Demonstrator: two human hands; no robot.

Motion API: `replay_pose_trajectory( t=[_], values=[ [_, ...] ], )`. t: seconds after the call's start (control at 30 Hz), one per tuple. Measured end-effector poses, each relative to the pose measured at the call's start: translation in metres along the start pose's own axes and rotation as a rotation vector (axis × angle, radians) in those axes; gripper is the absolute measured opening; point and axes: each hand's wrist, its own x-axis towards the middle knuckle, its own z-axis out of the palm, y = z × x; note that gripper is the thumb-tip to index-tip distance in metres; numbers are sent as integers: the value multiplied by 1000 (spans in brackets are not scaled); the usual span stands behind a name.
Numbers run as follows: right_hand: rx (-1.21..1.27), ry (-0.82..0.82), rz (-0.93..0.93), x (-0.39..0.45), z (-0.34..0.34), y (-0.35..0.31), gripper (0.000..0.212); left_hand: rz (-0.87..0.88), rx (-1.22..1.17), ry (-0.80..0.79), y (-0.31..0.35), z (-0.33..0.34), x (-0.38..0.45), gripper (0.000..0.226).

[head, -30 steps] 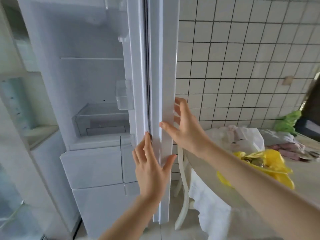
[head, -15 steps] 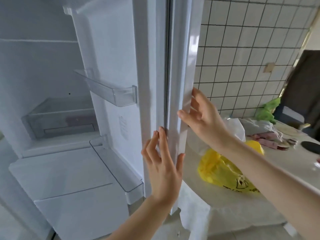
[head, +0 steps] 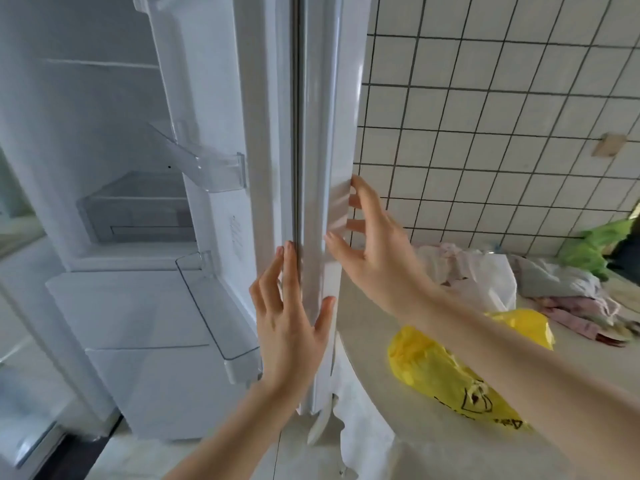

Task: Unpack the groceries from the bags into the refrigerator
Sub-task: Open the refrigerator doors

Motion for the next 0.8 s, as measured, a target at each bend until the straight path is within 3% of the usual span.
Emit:
replay_pose_trajectory(
  t=[0.13, 0.43, 0.6, 0.8],
  values=[
    [163, -104, 49, -3, -11, 9, 52, -95, 62, -8, 4, -2, -4, 88],
    [185, -244, 52, -19, -38, 31, 43, -187, 123, 5, 23, -8, -12, 85],
    [124, -274, 104, -42, -76, 72, 36, 23, 347, -95, 40, 5, -33, 78],
    [104, -283, 285, -87, -128, 132, 31, 69, 229, -295, 77, 55, -71, 64]
  ],
)
